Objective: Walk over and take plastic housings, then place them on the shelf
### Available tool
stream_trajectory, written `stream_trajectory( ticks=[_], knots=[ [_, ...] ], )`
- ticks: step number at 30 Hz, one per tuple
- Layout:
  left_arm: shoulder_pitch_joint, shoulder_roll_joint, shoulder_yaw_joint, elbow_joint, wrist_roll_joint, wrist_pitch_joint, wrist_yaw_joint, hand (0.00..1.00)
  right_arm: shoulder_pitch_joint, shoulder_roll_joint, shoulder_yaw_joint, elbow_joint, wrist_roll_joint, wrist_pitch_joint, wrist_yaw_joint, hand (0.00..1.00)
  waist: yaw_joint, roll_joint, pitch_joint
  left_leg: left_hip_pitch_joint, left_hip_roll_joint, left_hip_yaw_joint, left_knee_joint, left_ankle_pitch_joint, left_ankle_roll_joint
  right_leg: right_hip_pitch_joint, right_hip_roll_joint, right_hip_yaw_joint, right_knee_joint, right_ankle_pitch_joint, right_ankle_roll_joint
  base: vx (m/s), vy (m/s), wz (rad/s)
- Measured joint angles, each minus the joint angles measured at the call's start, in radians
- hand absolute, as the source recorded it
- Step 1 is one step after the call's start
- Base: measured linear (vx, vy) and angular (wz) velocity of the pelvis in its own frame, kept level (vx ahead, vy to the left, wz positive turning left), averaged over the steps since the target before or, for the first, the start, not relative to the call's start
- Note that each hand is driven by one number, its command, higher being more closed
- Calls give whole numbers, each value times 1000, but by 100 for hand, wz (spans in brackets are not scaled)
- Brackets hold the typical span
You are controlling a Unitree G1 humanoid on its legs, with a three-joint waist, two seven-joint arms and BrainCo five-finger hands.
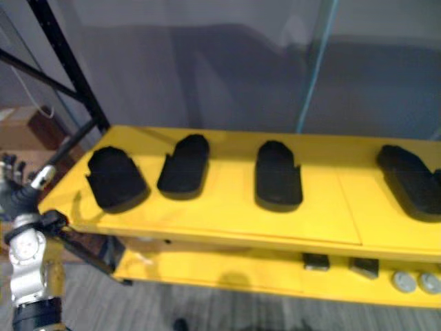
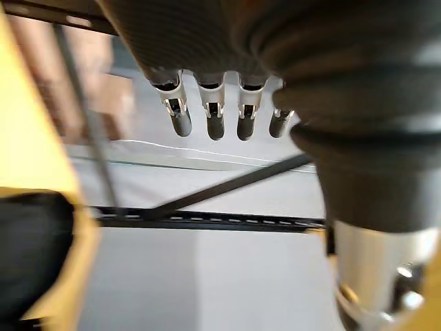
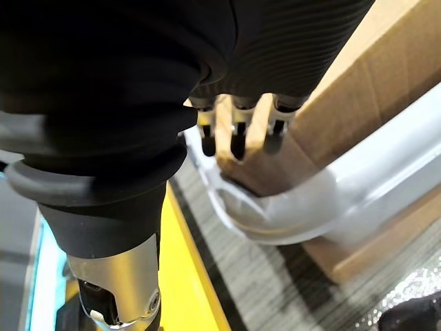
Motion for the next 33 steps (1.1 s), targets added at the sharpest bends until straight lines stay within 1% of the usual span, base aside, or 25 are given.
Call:
stream_trajectory(
  ticks=[1, 4, 5, 7, 11, 13, 15, 17, 18, 19, 20, 21, 22, 26, 30, 32, 33],
  knots=[
    [-11, 0, -5, 53, -1, 7, -7, 0, 4, 2, 0, -1, 1, 0, 0, 0, -1, -2, -1, 5, 0, 0, 0, -3, 5, 6, 0, -1, -2, 1, 0, 0, 0, 0],
    [-25, 0, -18, 114, -3, 24, -10, 0, 5, 4, -1, -6, 2, 0, 0, 0, -3, -2, -1, 6, 0, 0, 0, -3, 5, 11, 0, -4, -9, 1, 0, 0, 0, 0],
    [-37, 0, -26, 147, -28, 32, -20, 0, 6, 4, -2, -8, 3, 0, 0, 0, -4, -3, -2, 9, 0, 0, 0, -4, 4, 16, 1, -5, -13, 1, 0, 0, 0, 0],
    [-56, 0, -28, 186, -41, 40, -28, 0, 6, 5, -4, -11, 8, 0, 0, 0, -7, -4, -3, 12, 0, 2, 0, -5, 3, 19, 1, -5, -17, 1, 0, 0, 0, 0],
    [-95, 12, -33, 259, -69, 44, -63, 0, 6, 13, -19, -11, 8, 0, 0, 0, -13, -8, -4, 24, 0, 6, 0, -8, 0, 32, 1, -3, -24, 0, 0, 32, -12, -4],
    [-113, 14, -34, 275, -79, 44, -75, 0, 5, 15, -19, -11, 8, 0, 0, 0, -17, -9, -5, 23, 0, 7, 0, -9, -2, 32, 2, -4, -27, 0, 0, 33, -15, -2],
    [-133, 17, -37, 292, -79, 44, -103, 0, 5, 17, -19, -11, 7, 0, 0, 0, -21, -11, -7, 24, 0, 9, 0, -12, -5, 32, 2, -2, -31, 1, 0, 35, -10, -3],
    [-146, 30, -41, 309, -80, 42, -111, 0, 4, 18, -19, -11, 6, 0, 0, 0, -23, -13, -8, 25, 0, 11, 0, -13, -5, 33, 2, 0, -32, 1, 0, 40, -11, -5],
    [-150, 48, -55, 315, -81, 34, -115, 0, 4, 18, -19, -11, 6, 0, 0, 0, -23, -14, -8, 27, 0, 16, 0, -13, -6, 33, 2, 3, -31, 1, 0, 57, -12, -11],
    [-153, 61, -68, 315, -81, 10, -126, 0, 4, 18, -20, -11, 6, 0, 0, 0, -22, -15, -9, 31, 0, 23, 0, -16, -10, 34, 2, 12, -31, 6, 6, 49, -8, -12],
    [-153, 62, -68, 315, -81, 0, -126, 0, 3, 18, -20, -11, 6, 0, 0, 0, -21, -15, -9, 33, 0, 26, 0, -17, -10, 34, 2, 15, -31, 6, 6, 48, -6, -17],
    [-154, 63, -68, 314, -81, -29, -127, 0, 3, 18, -20, -12, 6, 0, 0, 0, -21, -16, -9, 41, 0, 32, 0, -20, -9, 36, 0, 20, -31, 6, 6, 34, -7, -12],
    [-163, 65, -72, 313, -80, -49, -129, 0, 4, 18, -21, -13, 6, 0, 0, 0, -23, -16, -10, 44, 0, 32, 0, -21, -10, 38, 0, 20, -31, 6, 5, 31, -9, -9],
    [-173, 65, -76, 293, -79, -58, -131, 0, 3, 18, -26, -15, 6, 0, 2, 0, -24, -16, -10, 47, 0, 33, 0, -21, -10, 40, 0, 20, -32, 5, 4, 0, 0, 0],
    [-171, 65, -77, 293, -78, -32, -137, 0, 3, 18, -37, -15, 6, 0, 2, 0, -25, -17, -9, 60, 0, 33, 0, -25, -9, 51, -1, 19, -35, -4, -10, 0, 0, 0],
    [-171, 65, -88, 295, -76, 2, -147, 0, 2, 17, -37, -15, 6, 0, 3, 0, -25, -17, -9, 58, 0, 32, 0, -27, -8, 51, -1, 17, -36, -5, -11, 0, 0, 0],
    [-171, 65, -94, 297, -76, 5, -149, 0, 2, 17, -37, -15, 6, 0, 3, 0, -25, -17, -9, 58, 0, 32, 0, -27, -8, 51, -1, 17, -36, -5, -11, 0, 0, 0]
  ],
)
